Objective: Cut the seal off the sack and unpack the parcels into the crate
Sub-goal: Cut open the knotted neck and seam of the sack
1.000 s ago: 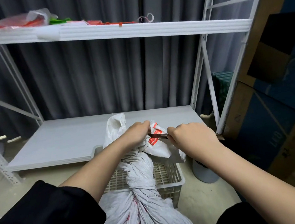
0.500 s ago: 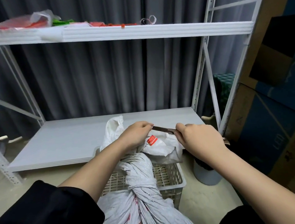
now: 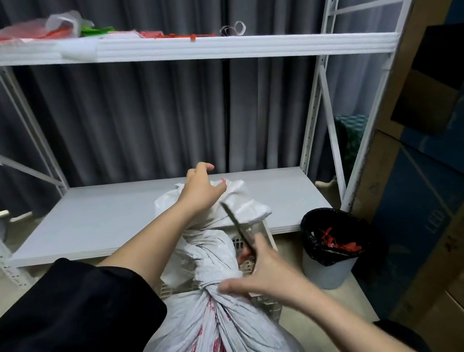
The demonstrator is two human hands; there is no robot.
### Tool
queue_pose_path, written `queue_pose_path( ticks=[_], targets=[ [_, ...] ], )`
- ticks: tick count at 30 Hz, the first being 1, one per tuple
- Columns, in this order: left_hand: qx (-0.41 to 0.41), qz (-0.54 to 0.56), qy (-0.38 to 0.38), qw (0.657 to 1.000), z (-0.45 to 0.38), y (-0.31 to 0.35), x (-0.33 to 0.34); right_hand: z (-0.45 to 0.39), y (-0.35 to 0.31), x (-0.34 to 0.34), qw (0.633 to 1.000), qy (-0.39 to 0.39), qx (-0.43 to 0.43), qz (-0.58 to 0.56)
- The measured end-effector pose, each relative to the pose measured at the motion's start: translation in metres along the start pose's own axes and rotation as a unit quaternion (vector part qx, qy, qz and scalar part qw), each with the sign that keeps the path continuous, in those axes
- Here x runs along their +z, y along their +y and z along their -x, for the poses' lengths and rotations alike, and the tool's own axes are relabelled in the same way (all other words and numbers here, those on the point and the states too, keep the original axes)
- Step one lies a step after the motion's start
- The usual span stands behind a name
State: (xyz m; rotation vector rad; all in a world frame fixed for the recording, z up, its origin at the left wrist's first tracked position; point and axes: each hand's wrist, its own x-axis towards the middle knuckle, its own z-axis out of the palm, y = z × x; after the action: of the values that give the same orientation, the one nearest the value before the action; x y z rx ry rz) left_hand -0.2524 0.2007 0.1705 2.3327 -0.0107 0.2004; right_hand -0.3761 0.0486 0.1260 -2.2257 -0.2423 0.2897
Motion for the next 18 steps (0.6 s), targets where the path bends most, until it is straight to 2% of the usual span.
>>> queue_pose_path(
  ticks=[3,5,8,10,11,12,15,18],
  targets=[
    [-0.004,-0.002,0.018,1.000,0.005,-0.003,-0.003,0.013,-0.008,0.026,0.985,0.116,-0.029,0.128],
    [-0.012,0.015,0.017,1.000,0.010,-0.012,-0.007,0.017,-0.010,0.031,0.970,0.184,-0.053,0.151],
    [-0.036,0.070,0.007,0.997,0.019,-0.033,-0.015,0.016,-0.009,0.034,0.975,0.215,-0.058,0.011],
    [-0.059,0.097,0.012,0.993,0.026,-0.047,-0.021,0.013,-0.003,0.035,0.977,0.192,-0.039,-0.087],
    [-0.074,0.113,0.013,0.991,0.029,-0.055,-0.024,0.012,-0.003,0.035,0.979,0.176,-0.034,-0.096],
    [-0.091,0.122,0.006,0.988,0.032,-0.063,-0.026,0.013,-0.002,0.036,0.983,0.164,-0.034,-0.068],
    [-0.118,0.130,-0.020,0.984,0.039,-0.083,-0.026,0.015,-0.007,0.041,0.976,0.159,-0.061,0.134],
    [-0.108,0.097,0.038,0.989,0.041,-0.094,-0.025,0.011,-0.012,0.050,0.956,0.153,-0.080,0.237]
  ],
)
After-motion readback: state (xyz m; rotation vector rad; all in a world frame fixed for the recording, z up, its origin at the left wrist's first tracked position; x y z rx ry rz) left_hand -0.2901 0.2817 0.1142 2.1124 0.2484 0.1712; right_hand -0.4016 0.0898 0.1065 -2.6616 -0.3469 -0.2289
